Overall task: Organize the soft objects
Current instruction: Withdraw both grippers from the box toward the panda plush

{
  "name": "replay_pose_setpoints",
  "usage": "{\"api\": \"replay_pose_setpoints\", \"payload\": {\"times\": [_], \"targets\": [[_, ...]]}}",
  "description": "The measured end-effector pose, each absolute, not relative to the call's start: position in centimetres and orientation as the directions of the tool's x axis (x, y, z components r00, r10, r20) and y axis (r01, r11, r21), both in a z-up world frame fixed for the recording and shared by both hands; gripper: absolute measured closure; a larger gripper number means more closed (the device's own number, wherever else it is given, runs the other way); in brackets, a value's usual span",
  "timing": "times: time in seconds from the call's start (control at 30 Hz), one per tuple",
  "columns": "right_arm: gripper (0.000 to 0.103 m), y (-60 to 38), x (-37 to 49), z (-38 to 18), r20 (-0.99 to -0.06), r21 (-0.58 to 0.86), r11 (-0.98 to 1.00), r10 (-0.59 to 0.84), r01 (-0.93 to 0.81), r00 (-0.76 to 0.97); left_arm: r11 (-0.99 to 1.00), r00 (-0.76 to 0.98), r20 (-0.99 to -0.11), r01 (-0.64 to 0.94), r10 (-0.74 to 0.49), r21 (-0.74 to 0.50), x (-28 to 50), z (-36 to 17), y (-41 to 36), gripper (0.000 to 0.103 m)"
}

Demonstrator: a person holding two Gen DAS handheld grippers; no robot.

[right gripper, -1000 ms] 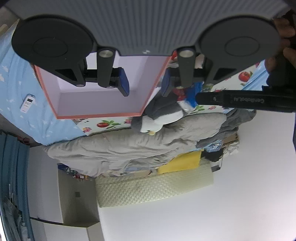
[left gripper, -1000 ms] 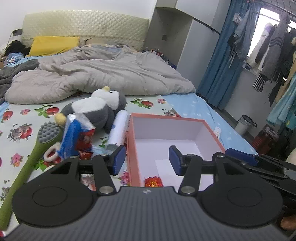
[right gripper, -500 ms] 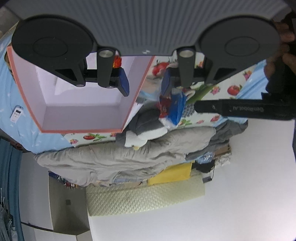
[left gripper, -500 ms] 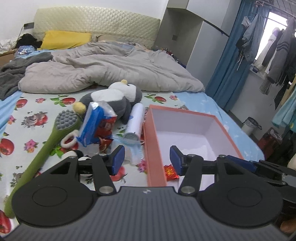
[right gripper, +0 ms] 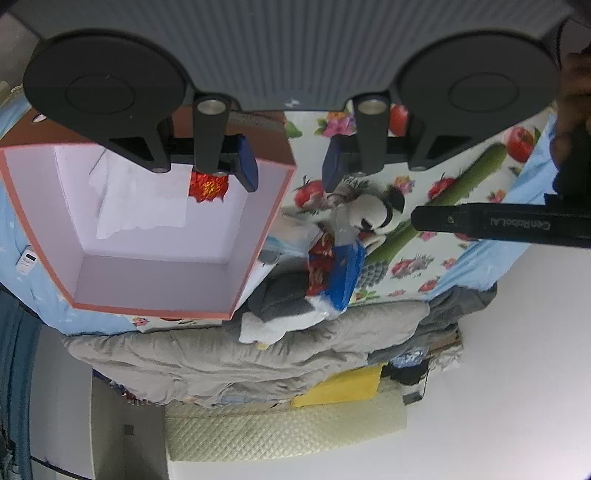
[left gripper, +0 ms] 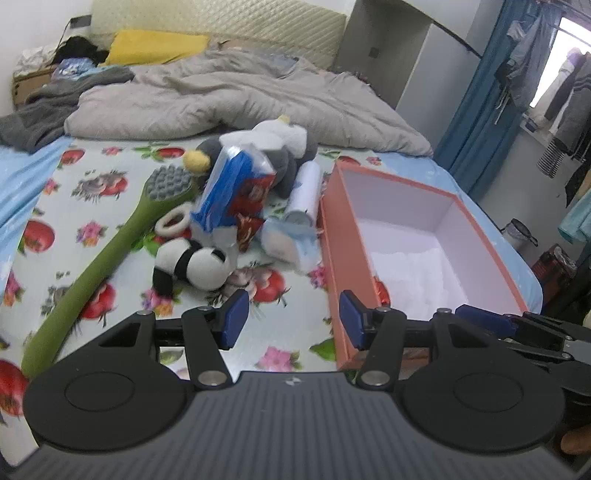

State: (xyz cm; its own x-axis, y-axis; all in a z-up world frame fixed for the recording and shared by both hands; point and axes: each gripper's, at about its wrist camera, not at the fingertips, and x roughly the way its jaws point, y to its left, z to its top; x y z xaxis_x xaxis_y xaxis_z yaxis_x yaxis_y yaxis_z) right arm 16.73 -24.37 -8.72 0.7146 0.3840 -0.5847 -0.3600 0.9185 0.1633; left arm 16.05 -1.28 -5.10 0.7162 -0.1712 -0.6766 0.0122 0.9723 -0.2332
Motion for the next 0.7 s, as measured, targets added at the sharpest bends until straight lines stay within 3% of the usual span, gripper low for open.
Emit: {"api": "replay_pose_setpoints", "payload": {"times": [0.13,0.27,0.7], "targets": [[0.061,-23.6,16.0,-9.2,-0.603,0.158,0.913,0.391,-0.376,0.695,0.970,0.703,-0.691,-0.003,-0.169,-0.241,15.1,-6.1,-0.7,0.042],[0.061,-22.7,15.6,-9.6,-0.621,0.155,0.905,0.401,-0.397,0.673,0.968,0.686,-0.708,-0.020,-0.168,-0.249,14.4,-7.1,-0.1,0.036],[0.062,-20.4,16.7,-10.3,-0.640,0.139,0.896,0.407,-0.422,0.652,0.963,0.670,-0.730,-0.082,-0.139,-0.259,14.7,-8.7,2.3,0.033]]}}
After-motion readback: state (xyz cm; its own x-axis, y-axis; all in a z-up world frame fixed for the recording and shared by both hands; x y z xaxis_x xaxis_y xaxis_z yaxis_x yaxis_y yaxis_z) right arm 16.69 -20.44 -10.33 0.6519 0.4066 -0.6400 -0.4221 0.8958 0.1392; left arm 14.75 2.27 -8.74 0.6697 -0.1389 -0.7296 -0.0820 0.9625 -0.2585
